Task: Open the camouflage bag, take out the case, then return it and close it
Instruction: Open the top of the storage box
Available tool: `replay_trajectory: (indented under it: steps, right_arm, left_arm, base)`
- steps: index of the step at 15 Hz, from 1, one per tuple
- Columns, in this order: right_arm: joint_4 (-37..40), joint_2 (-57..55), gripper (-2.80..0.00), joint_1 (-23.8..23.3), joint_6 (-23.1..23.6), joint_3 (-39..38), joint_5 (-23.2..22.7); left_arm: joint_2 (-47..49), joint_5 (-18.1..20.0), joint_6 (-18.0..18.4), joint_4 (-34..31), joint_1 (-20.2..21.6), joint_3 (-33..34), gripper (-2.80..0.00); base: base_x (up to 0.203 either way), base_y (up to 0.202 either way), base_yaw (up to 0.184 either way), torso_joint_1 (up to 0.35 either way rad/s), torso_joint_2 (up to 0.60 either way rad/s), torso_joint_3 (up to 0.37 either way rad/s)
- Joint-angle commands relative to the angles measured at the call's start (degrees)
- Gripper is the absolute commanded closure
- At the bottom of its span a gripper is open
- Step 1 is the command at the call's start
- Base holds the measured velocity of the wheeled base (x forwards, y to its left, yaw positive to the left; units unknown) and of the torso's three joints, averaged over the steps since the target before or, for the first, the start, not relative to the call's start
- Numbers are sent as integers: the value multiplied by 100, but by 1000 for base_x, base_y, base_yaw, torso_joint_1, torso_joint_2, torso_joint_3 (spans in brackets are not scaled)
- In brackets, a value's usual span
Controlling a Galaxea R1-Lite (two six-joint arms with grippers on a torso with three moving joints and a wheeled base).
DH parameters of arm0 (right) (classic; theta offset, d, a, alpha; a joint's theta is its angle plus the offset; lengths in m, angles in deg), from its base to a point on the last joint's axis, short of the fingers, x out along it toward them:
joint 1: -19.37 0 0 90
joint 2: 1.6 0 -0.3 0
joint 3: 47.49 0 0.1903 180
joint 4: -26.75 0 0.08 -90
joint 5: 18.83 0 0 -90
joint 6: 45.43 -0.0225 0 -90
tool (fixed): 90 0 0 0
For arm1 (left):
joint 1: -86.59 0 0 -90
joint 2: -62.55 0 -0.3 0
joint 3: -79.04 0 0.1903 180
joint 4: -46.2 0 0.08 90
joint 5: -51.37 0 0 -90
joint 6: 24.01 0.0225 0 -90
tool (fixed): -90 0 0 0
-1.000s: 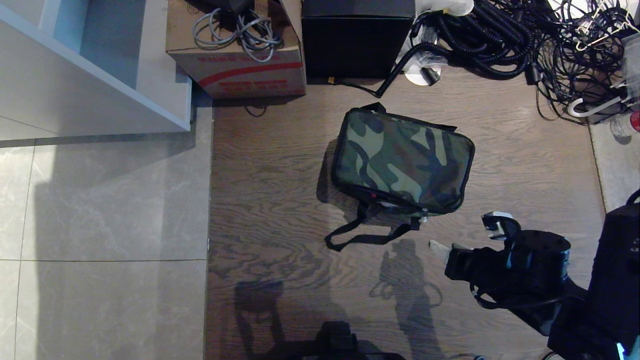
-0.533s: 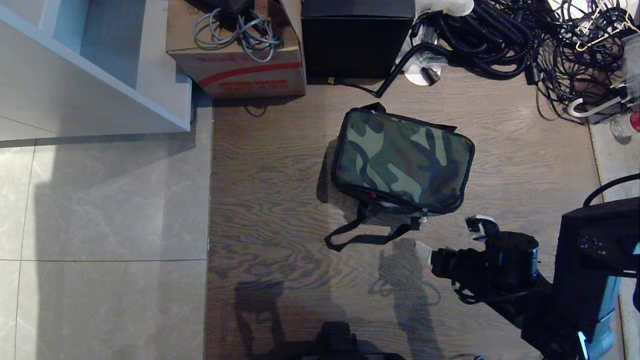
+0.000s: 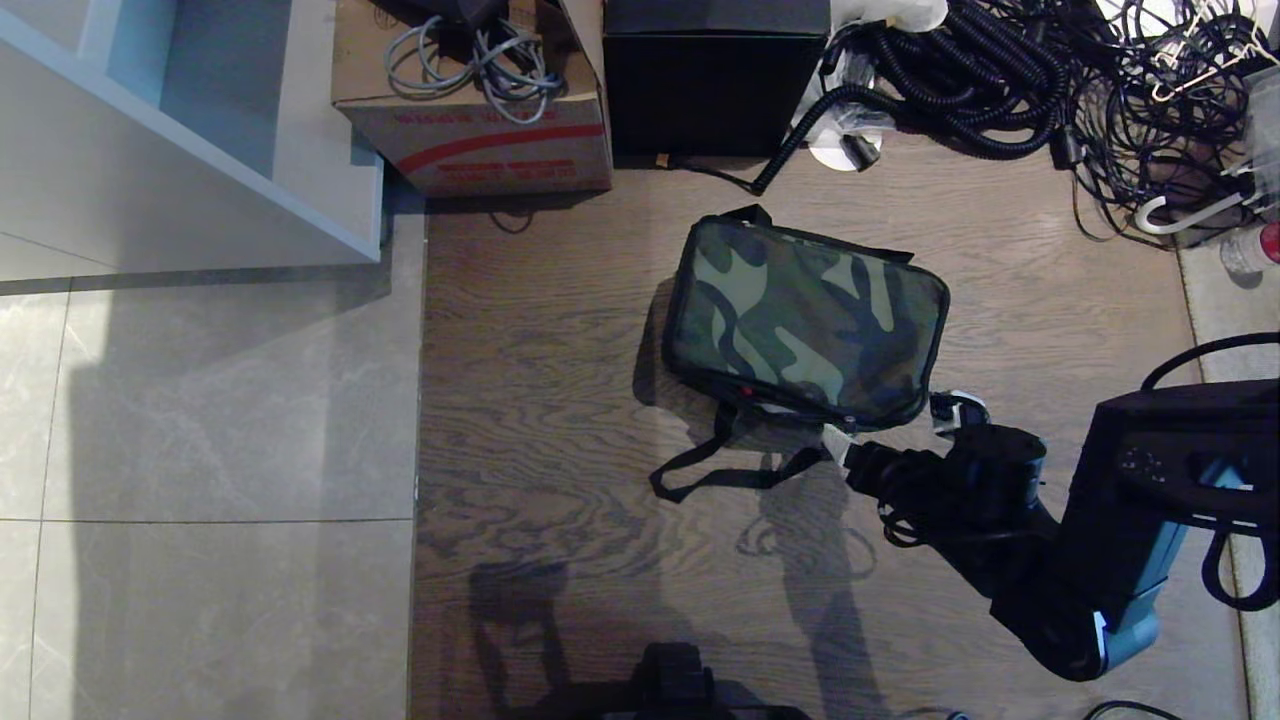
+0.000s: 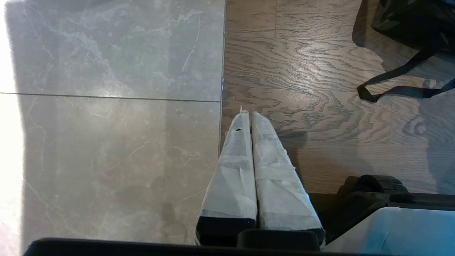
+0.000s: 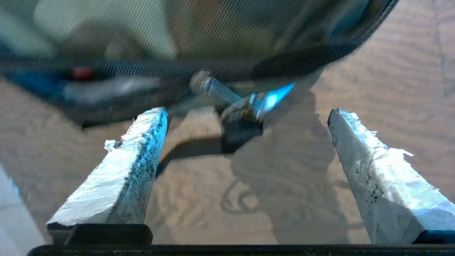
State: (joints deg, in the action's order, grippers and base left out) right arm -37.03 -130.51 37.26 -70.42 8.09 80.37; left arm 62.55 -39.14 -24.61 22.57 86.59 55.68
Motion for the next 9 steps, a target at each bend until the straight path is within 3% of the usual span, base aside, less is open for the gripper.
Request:
replay_trajectory:
  steps: [1,6,9]
  right_arm:
    - [-51,-81,-280,-67,-137,219,68]
    - [-51,-248,-280,-66,-504,349,196]
    - [-51,100,-280,-66,-527,259,39]
  left_arm:
    - [0,-2,-2,0,0,0,0]
    - [0,-2,-2,0,0,-3,0]
    - [0,-2,-2,0,0,0,0]
  base:
    - [0,0,0,0,0,0]
    - [0,0,0,0,0,0]
    - [0,0,0,0,0,0]
